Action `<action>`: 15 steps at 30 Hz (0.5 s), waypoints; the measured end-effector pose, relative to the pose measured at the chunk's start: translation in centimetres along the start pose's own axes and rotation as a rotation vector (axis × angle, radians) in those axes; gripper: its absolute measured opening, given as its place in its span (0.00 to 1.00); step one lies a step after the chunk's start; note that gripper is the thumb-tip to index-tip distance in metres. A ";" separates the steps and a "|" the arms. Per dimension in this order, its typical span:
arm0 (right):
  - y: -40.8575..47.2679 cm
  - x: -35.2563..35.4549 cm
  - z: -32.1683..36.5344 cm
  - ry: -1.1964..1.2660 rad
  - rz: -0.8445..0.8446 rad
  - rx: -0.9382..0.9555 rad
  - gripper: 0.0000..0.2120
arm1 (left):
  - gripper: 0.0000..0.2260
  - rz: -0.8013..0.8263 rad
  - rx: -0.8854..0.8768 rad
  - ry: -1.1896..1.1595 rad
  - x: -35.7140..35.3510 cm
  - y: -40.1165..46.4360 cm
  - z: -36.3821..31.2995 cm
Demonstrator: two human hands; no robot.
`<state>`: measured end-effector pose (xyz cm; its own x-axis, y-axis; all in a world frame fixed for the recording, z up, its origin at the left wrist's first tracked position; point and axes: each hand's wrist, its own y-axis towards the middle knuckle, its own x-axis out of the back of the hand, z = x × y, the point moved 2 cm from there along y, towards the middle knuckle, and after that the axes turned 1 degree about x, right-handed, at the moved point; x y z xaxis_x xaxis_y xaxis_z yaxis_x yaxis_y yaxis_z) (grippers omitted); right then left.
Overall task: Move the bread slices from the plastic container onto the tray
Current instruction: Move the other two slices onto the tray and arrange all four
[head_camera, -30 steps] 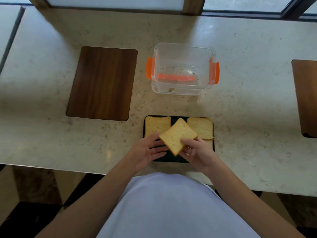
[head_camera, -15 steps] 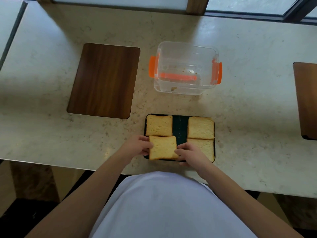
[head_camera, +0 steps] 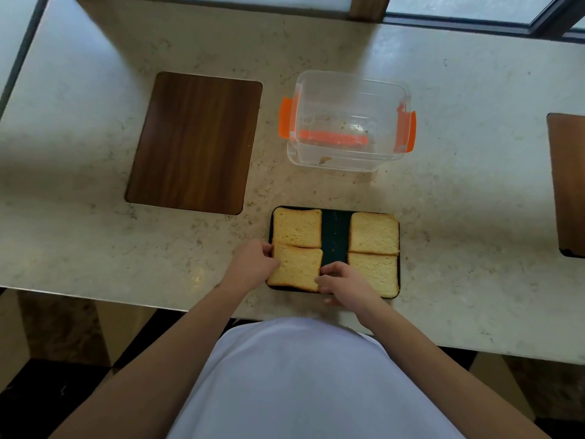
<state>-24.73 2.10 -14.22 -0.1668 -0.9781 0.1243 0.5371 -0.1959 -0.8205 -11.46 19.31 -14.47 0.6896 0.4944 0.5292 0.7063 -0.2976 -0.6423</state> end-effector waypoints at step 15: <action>0.4 0.1 0.4 -0.157 -0.028 0.024 0.14 | 0.09 -0.129 -0.117 0.160 -0.6 -0.5 0.9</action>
<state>-24.19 1.85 -14.33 -0.0519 -0.9709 0.2339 0.5540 -0.2228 -0.8022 -12.35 19.89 -14.90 0.6024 0.4015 0.6898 0.7975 -0.3376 -0.5000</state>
